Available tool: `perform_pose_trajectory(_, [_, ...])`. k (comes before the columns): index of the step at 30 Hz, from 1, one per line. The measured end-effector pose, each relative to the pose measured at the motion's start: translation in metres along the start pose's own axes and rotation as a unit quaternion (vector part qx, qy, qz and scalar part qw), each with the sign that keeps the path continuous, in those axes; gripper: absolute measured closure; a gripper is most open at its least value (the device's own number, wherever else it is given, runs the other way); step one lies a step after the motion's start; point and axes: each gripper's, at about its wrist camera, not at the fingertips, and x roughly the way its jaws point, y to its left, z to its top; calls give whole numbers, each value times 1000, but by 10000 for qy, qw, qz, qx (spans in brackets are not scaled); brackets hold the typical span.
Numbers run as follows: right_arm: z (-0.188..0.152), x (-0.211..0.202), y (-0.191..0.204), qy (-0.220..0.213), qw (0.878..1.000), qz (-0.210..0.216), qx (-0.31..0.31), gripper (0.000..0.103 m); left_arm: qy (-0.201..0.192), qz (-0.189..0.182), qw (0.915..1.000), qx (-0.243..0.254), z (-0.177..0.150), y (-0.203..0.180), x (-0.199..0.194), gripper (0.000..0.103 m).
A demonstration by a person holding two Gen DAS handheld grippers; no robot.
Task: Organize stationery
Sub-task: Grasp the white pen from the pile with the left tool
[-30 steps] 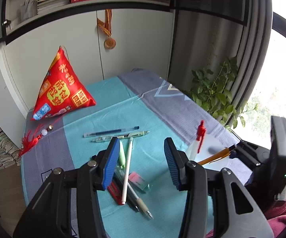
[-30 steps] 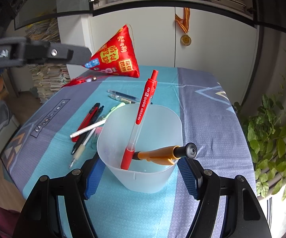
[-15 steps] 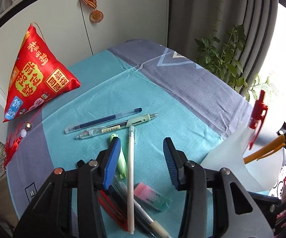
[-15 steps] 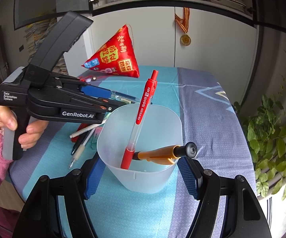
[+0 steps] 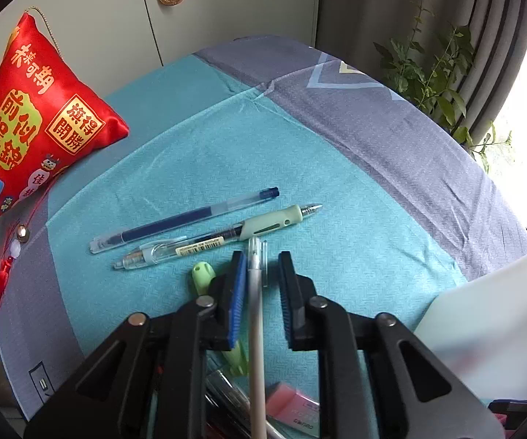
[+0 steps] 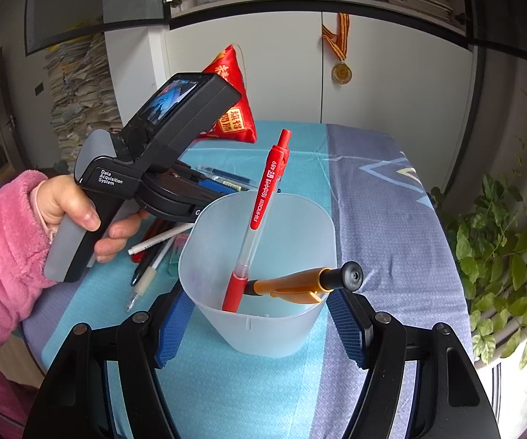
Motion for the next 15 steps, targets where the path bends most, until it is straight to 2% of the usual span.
perform_pose_trajectory(5, [0,0,0,2,10000,1,4,32,-13,-6,10000,49,-3,-5,-6,95])
perform_pose_trajectory(15, [-1,-1,0,-17,10000,-10,12,32,-1006,-16,9948,-145,-13,-8,-90,95])
